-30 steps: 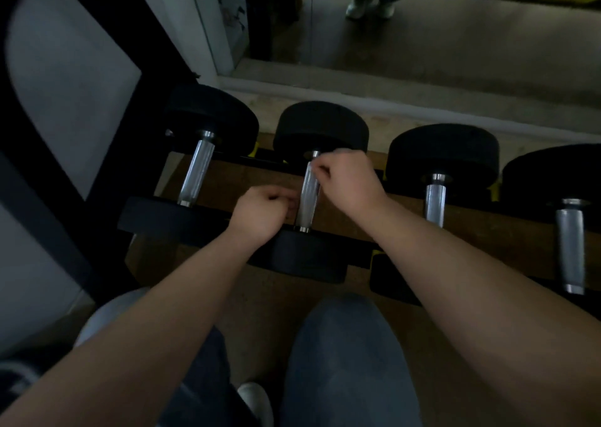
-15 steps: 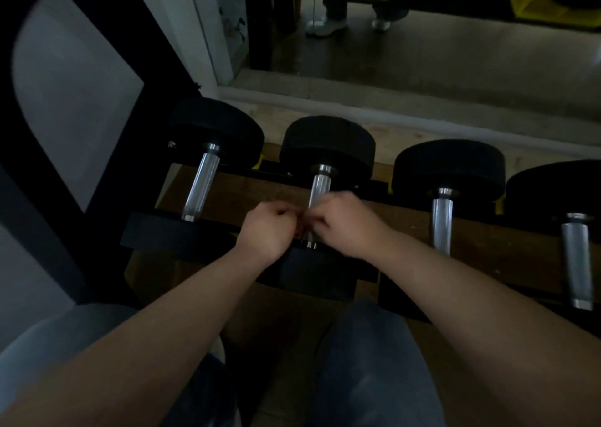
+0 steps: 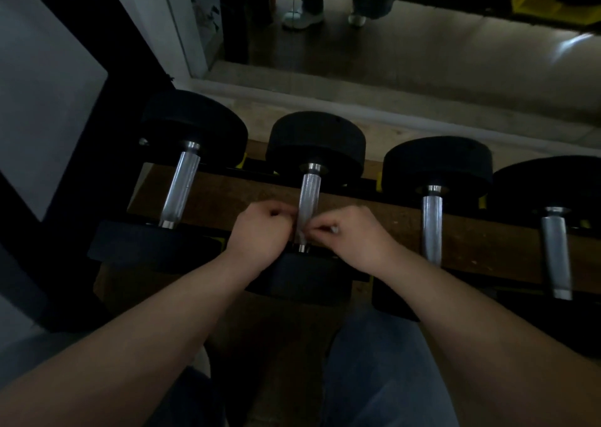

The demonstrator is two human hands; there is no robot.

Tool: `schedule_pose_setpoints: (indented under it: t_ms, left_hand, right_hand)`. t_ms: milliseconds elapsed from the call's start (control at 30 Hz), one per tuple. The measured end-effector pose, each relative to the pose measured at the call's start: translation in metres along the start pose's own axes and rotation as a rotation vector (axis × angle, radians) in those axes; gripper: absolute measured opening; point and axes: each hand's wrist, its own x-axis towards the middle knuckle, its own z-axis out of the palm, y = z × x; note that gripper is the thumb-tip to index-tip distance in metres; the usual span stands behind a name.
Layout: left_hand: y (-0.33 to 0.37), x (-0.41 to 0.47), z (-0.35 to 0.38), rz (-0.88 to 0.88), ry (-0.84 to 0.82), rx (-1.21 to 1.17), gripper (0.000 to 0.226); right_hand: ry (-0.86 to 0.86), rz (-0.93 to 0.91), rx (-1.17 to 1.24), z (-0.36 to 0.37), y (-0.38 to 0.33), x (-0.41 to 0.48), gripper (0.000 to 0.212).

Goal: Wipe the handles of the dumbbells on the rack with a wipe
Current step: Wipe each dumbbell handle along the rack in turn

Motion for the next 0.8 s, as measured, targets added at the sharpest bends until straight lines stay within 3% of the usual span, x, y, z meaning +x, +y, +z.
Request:
schedule_pose_setpoints:
  t_ms: [133, 267, 333, 467, 500, 600, 700, 800]
  left_hand:
    - [0.005, 0.0, 0.003, 0.006, -0.019, 0.011, 0.031]
    - [0.007, 0.0, 0.004, -0.021, 0.003, 0.023, 0.031]
    - [0.007, 0.0, 0.004, -0.028, 0.002, 0.026, 0.031]
    - [0.006, 0.001, 0.005, -0.036, 0.014, -0.002, 0.029]
    - [0.006, 0.001, 0.005, -0.04, 0.016, -0.004, 0.029]
    - [0.009, -0.002, 0.006, -0.055, 0.02, -0.001, 0.027]
    - [0.009, -0.004, 0.006, -0.05, 0.018, -0.015, 0.025]
    - [0.006, -0.002, 0.006, -0.041, 0.02, -0.024, 0.028]
  right_hand:
    - [0.267, 0.073, 0.036, 0.007, -0.003, 0.016, 0.01]
    - [0.512, 0.286, 0.161, 0.008, -0.013, 0.036, 0.015]
    - [0.463, 0.368, 0.191, 0.006, -0.014, 0.034, 0.021]
    - [0.016, 0.552, 0.195, 0.005, -0.018, 0.01, 0.021]
    - [-0.024, 0.596, 0.251, 0.004, -0.018, 0.008, 0.017]
    - [0.143, 0.755, 0.57, 0.004, -0.014, 0.026, 0.006]
    - [0.319, 0.798, 0.953, -0.005, -0.003, 0.058, 0.012]
    - [0.174, 0.778, 0.995, -0.007, 0.006, 0.059, 0.018]
